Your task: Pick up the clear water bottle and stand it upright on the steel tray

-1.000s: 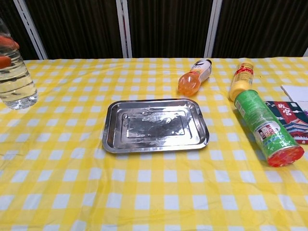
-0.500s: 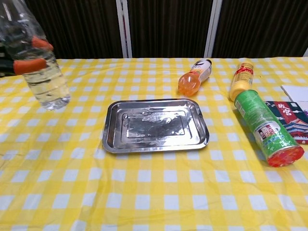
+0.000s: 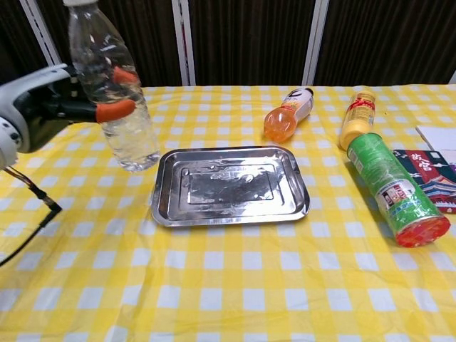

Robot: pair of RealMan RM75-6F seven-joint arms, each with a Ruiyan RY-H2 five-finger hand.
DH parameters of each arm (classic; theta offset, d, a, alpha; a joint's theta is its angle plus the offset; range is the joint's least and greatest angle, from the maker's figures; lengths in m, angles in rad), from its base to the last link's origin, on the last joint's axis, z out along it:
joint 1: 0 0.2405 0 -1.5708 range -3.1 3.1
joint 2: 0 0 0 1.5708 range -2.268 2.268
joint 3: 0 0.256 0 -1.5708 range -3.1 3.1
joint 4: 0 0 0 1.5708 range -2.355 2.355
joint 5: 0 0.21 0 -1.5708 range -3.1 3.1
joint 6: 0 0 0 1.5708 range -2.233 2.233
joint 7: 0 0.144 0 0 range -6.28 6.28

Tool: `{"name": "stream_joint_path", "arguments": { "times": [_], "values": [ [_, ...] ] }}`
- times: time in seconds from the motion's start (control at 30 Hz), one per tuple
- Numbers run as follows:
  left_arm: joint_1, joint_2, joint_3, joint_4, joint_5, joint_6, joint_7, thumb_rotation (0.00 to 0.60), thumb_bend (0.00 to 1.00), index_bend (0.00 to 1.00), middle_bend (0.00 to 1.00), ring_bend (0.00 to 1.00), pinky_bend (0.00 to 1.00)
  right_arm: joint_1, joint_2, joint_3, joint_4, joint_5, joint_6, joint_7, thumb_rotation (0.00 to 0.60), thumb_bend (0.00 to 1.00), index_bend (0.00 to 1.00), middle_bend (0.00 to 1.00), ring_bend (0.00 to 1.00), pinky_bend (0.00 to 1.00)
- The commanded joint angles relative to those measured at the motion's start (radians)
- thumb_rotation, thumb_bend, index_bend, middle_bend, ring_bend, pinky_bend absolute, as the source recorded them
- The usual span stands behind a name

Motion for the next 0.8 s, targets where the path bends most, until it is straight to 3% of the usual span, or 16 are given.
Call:
{"name": "stream_joint_path", "arguments": {
  "times": [0.03, 0.2, 0.37, 0.43, 0.6, 0.8],
  "values": [
    [0.087, 0.185, -0.011, -0.099, 0.039, 0.071, -0.026, 0.600, 0.58, 0.54, 0.49, 0.32, 0.39, 0.003, -0.004, -0.001, -0.005, 0.001, -0.006, -0.013, 0.600, 0.16, 0.17, 0.10, 0.04, 0.05],
    [0.210, 0.403, -0.030, -0.138, 0.057, 0.161, -0.122, 0.600, 0.58, 0.54, 0.49, 0.32, 0.39, 0.005, -0.011, -0.004, -0.018, 0.000, -0.013, -0.035, 0.600, 0.16, 0.17, 0.10, 0.04, 0.05],
    [0.309, 0.533, -0.037, -0.022, 0.025, 0.162, -0.354, 0.600, 0.58, 0.53, 0.49, 0.32, 0.39, 0.011, -0.016, -0.006, -0.023, 0.004, -0.027, -0.042, 0.600, 0.16, 0.17, 0.10, 0.04, 0.05],
    [0.296, 0.528, -0.039, 0.011, 0.031, 0.127, -0.399, 0.600, 0.58, 0.53, 0.49, 0.32, 0.39, 0.015, -0.021, -0.008, -0.025, 0.002, -0.035, -0.051, 0.600, 0.16, 0.17, 0.10, 0.04, 0.05],
    [0.211, 0.432, -0.031, -0.034, 0.046, 0.076, -0.289, 0.600, 0.58, 0.54, 0.49, 0.32, 0.39, 0.022, -0.023, -0.005, -0.022, 0.011, -0.046, -0.051, 0.600, 0.16, 0.17, 0.10, 0.04, 0.05],
    [0.101, 0.237, -0.002, -0.096, 0.044, 0.019, -0.119, 0.600, 0.58, 0.54, 0.49, 0.32, 0.39, 0.017, -0.013, -0.002, -0.010, 0.015, -0.035, -0.021, 0.600, 0.16, 0.17, 0.10, 0.04, 0.05]
  ]
}}
